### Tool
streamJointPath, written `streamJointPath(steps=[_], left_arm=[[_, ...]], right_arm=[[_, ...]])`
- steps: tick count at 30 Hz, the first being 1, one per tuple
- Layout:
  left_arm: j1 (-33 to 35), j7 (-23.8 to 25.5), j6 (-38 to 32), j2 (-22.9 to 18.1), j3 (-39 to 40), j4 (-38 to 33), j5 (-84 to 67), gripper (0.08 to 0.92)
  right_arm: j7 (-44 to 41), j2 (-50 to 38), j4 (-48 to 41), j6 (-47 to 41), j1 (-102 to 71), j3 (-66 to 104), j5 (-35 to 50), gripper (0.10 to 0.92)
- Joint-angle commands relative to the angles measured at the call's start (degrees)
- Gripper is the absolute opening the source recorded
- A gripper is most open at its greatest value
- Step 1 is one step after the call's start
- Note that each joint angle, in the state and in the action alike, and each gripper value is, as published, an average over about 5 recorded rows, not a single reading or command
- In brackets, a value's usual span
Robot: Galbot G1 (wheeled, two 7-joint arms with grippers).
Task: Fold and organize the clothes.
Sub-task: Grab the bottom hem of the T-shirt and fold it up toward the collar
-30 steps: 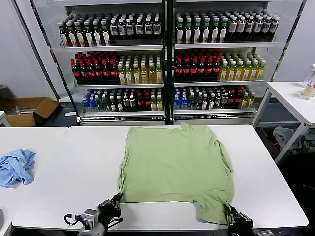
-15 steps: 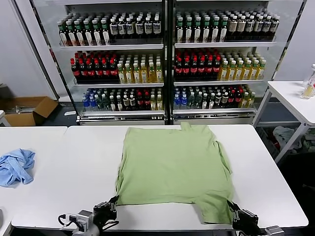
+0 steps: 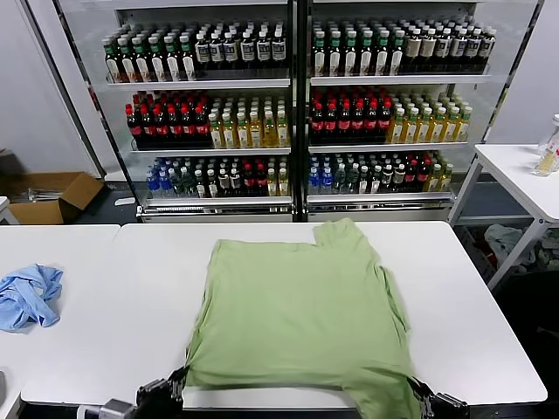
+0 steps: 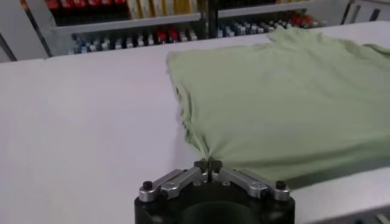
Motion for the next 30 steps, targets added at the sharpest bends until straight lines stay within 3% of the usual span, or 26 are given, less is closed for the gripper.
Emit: streamJointPath(steps=[1, 7, 13, 30], left_arm=[[3.21, 1.67, -0.21, 1.88, -4.99, -6.95, -1.45, 0.086], [-13.78, 5.68, -2.29, 2.37, -5.85, 4.44, -10.01, 0.086], [-21.86, 7.59, -3.95, 0.88, -1.40, 10.28, -10.66, 0.086], [-34.37, 10.79, -7.66, -1.13, 6.00, 26.50, -4.84, 0.086]], right_arm=[[0.50, -0.26, 4.12, -0.55, 0.48, 1.74, 0.28, 0.106], [4.35, -1.67, -2.16, -3.29, 17.71, -3.91, 5.67, 0.106], [7.65, -1.65, -10.39, -7.11, 34.35, -11.50, 8.86, 0.106], [6.83, 2.41, -23.58, -5.93, 46.33, -20.80, 2.15, 0.106]])
